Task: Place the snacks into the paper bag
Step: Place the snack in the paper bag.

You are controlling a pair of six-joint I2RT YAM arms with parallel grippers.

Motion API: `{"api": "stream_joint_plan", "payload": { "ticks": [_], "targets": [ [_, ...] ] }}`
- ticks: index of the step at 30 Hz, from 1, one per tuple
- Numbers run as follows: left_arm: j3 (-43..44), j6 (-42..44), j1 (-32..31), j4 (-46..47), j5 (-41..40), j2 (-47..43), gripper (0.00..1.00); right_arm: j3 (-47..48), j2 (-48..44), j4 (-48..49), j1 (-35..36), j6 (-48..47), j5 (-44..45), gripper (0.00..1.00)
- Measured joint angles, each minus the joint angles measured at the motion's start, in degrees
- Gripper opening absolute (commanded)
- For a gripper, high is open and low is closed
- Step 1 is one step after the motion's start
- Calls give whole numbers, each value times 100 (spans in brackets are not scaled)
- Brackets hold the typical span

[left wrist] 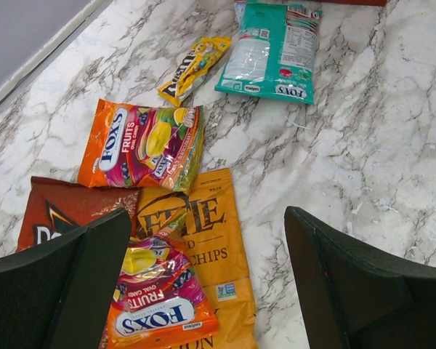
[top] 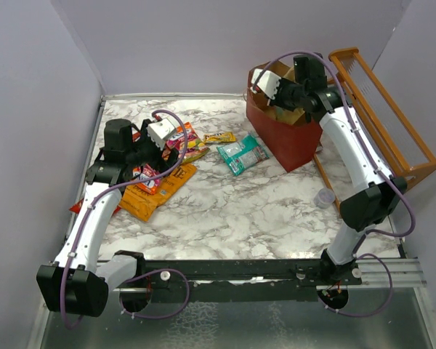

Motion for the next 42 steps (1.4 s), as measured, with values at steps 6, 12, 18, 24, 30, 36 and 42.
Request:
{"api": "stream_joint_plan", "payload": {
  "ticks": [6, 12, 18, 24, 30, 36, 42],
  "targets": [
    [-4, 7, 0, 2, 15, 0, 90, -7, 103, -74, -170, 157, 741, 2],
    [-4, 9, 0, 2, 63, -2, 90, -79, 227, -87, -321, 358, 1357, 6],
    [-4, 15, 0, 2, 92, -2, 90, -240, 455, -103, -494, 660, 1840, 12],
    [-7, 22, 0, 2, 107, -4, 90, -251, 557, -107, -612, 1016, 2013, 12],
    [-44, 24, 0, 11, 111, -22, 90, -164, 745, -20, -723, 1421, 2234, 15],
    [-81, 28, 0, 24, 109, -24, 90, -164, 863, 136, -826, 1792, 2573, 28],
    [-83, 48, 0, 31, 55, -22, 90, -164, 861, 258, -835, 1989, 2719, 38]
  ]
}}
